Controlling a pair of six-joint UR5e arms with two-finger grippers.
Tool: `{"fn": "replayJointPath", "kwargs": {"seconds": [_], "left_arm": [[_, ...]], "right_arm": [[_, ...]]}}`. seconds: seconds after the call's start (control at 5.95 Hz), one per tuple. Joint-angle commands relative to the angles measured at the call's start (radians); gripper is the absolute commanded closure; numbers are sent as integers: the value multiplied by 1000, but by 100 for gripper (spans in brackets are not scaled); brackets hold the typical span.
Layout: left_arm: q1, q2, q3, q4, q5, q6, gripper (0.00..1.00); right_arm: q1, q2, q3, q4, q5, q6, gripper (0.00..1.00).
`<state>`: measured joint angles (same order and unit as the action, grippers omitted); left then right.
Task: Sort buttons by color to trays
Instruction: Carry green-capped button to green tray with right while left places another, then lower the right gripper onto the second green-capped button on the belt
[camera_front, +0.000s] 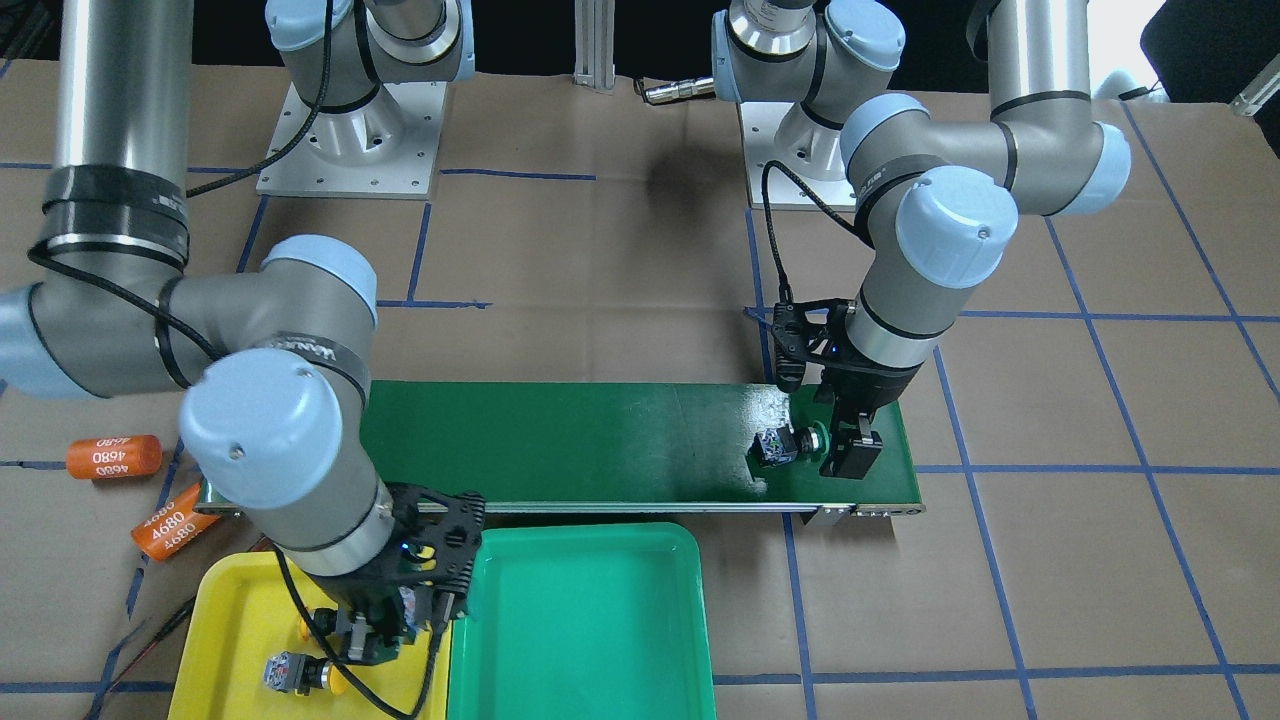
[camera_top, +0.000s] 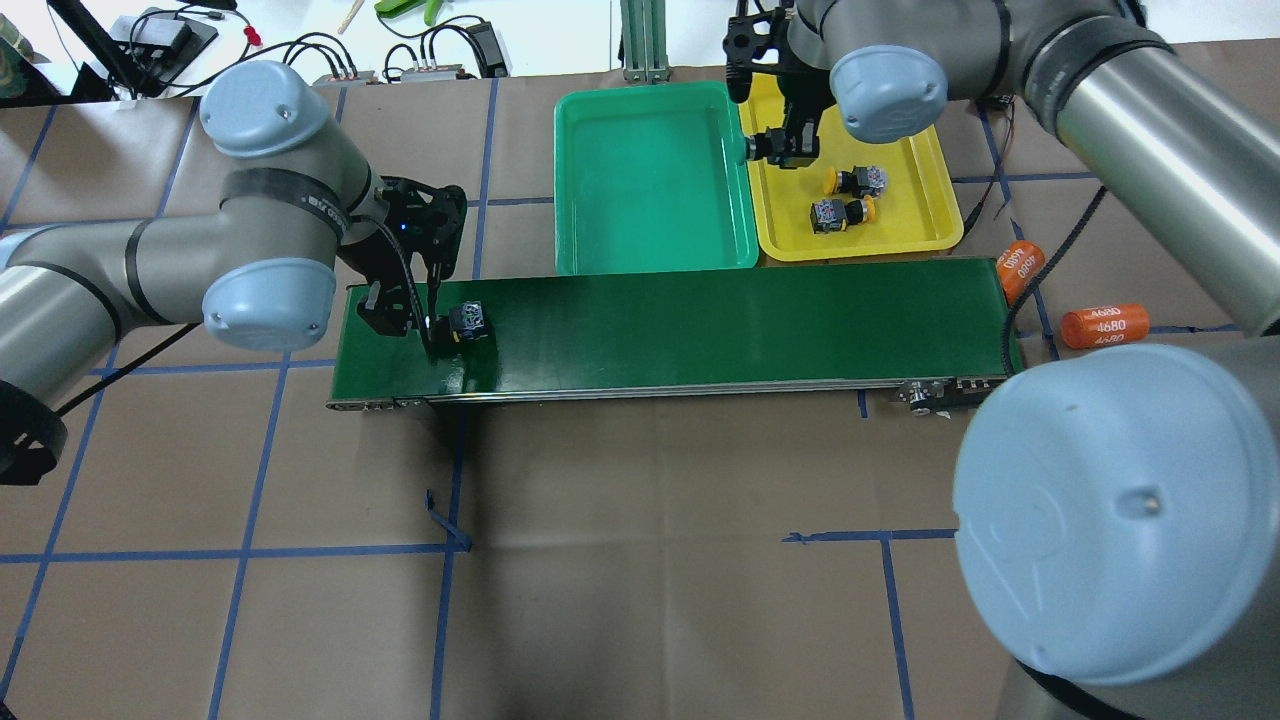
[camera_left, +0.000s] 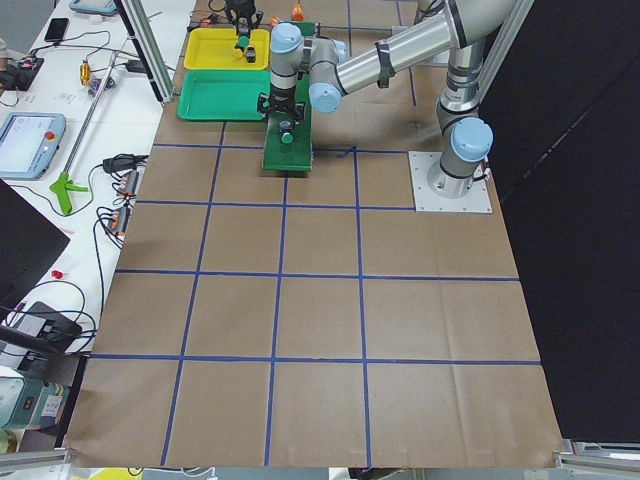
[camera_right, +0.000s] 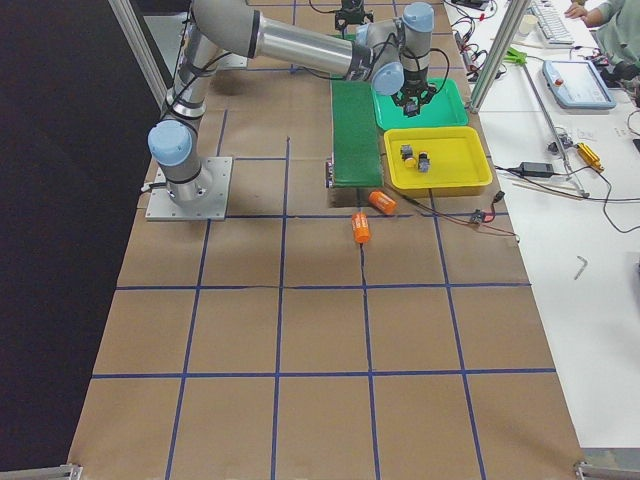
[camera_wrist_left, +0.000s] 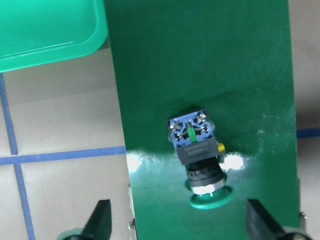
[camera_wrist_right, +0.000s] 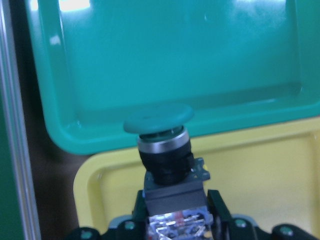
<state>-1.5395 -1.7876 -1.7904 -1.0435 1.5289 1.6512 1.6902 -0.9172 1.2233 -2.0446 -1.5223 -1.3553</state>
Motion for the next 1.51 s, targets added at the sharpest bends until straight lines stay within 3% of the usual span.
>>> {"fn": "replayJointPath", "kwargs": {"seconds": [0.0,0.17,0.34,0.5,0.67,0.84,1.01,1.34], "left_arm": [[-7,28,247,-396,-15,-315,5],[-7,49,311,-540,-16,-534,2],[-7,71,328,-540,-21,-814,2],[-16,91,330,-505,-12,-1139,2],[-19,109,330,-489,2,-1347,1],[-19,117,332,-489,5,-1493,1],[-19,117,351,-492,8,-1569,1],[-18,122,359,-498,7,-1573,1]], "right_arm": [[70,96,-71,-8,25,92,57],[71,84,-71,4,86,96,1],[69,43,-62,21,82,97,0],[57,-15,-58,160,79,96,0],[39,-84,-51,291,21,76,0],[-1,-147,11,354,-2,23,0],[-44,-255,133,356,-2,-70,0],[-60,-479,386,336,-7,-143,0]]}}
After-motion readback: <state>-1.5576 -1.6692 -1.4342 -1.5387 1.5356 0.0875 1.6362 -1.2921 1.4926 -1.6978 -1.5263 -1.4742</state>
